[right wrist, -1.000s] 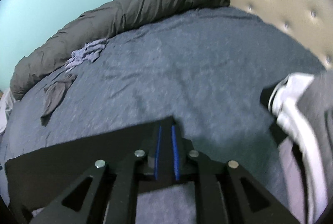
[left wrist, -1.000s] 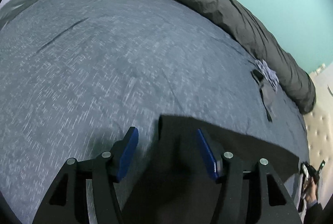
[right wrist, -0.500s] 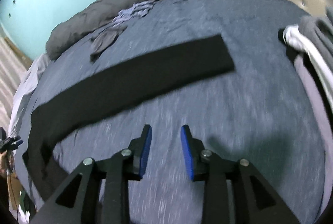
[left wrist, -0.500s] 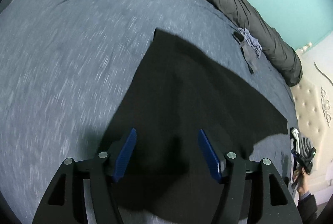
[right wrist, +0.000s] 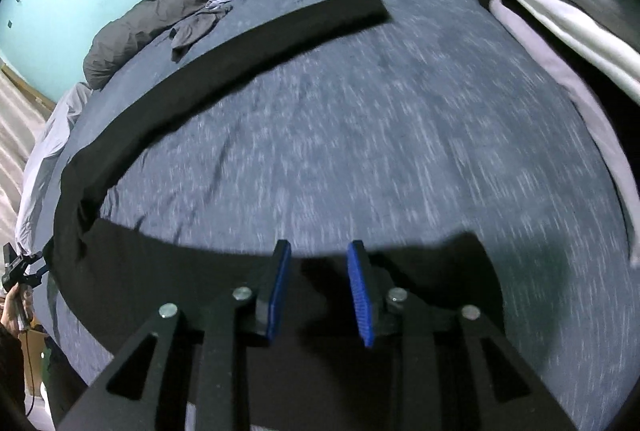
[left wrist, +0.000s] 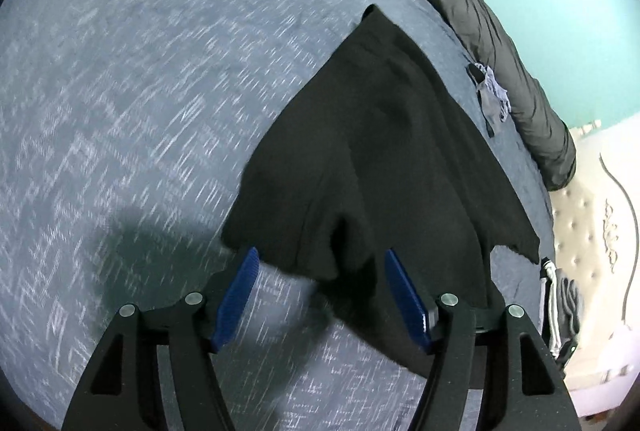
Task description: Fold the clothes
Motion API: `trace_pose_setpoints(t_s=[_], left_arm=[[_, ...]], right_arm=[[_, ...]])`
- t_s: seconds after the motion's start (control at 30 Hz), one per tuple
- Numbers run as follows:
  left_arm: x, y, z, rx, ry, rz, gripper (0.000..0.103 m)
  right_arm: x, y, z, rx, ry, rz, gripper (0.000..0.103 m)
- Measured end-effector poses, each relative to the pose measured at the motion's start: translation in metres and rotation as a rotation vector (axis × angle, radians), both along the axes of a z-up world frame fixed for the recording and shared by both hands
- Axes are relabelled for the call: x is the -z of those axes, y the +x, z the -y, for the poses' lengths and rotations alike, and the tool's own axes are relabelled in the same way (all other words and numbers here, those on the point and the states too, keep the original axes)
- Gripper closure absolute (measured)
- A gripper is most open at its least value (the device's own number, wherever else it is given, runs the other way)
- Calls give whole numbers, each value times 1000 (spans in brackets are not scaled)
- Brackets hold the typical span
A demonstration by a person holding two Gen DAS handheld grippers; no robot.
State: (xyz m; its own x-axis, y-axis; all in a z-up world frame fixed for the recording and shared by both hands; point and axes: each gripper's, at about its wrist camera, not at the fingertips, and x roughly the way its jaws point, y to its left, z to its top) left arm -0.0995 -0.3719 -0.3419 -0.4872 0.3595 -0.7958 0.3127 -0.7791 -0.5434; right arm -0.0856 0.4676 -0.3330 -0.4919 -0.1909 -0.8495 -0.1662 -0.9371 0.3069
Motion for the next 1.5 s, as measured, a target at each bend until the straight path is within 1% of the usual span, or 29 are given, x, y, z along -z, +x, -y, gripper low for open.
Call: trace_pose_setpoints(t_s=[0.13, 0.33, 0.43, 0.5, 0.6, 0.73, 0.87, 0.9, 0.93, 0.97, 1.07, 1.2, 1.3, 1.33, 1.37, 1.43, 1.5], left_arm=[[3, 9, -3, -4, 27, 1, 33], [4, 7, 1, -48, 88, -33, 33], [2, 3, 4, -61, 104, -49, 34], [1, 0, 6, -62, 96, -52, 35], [0, -1, 10, -59, 83, -51, 41], [3, -2, 14, -59, 75, -49, 50], [5, -1, 17, -63, 80, -47, 54], [5, -1, 17, -63, 81, -48, 54], [5, 0, 17, -63, 82, -49, 54], [4, 1, 18, -63, 83, -49, 54], [6, 3, 18, -65, 95, -49, 54], [8, 5, 18, -73, 119, -47, 52], [10, 3, 17, -84, 127, -46, 50], [11, 2, 18, -90, 133, -47, 50], [11, 1, 19, -93, 134, -51, 50], [10, -1, 20, -99, 134, -56, 51], [10, -3, 20, -94, 122, -54, 51]], right_arm=[[-3, 22, -1, 3, 9, 2, 74], [-1, 56, -11, 42, -12, 13, 74], [-2, 72, -21, 85, -21, 14, 74], [-5, 79, -28, 114, -22, 6, 74], [-10, 90, -42, 167, -21, -5, 74], [-7, 99, -59, 233, -40, 15, 74], [0, 107, -69, 303, -79, 31, 73], [1, 108, -70, 320, -85, 37, 70], [3, 110, -71, 332, -94, 39, 64], [3, 112, -72, 341, -105, 39, 54], [6, 115, -70, 342, -152, 32, 53], [7, 107, -61, 316, -130, 40, 52], [8, 103, -59, 317, -132, 43, 51], [8, 103, -59, 320, -133, 43, 51], [8, 102, -60, 324, -134, 43, 54], [6, 101, -58, 319, -108, 51, 65], [4, 101, -59, 312, -85, 55, 79]])
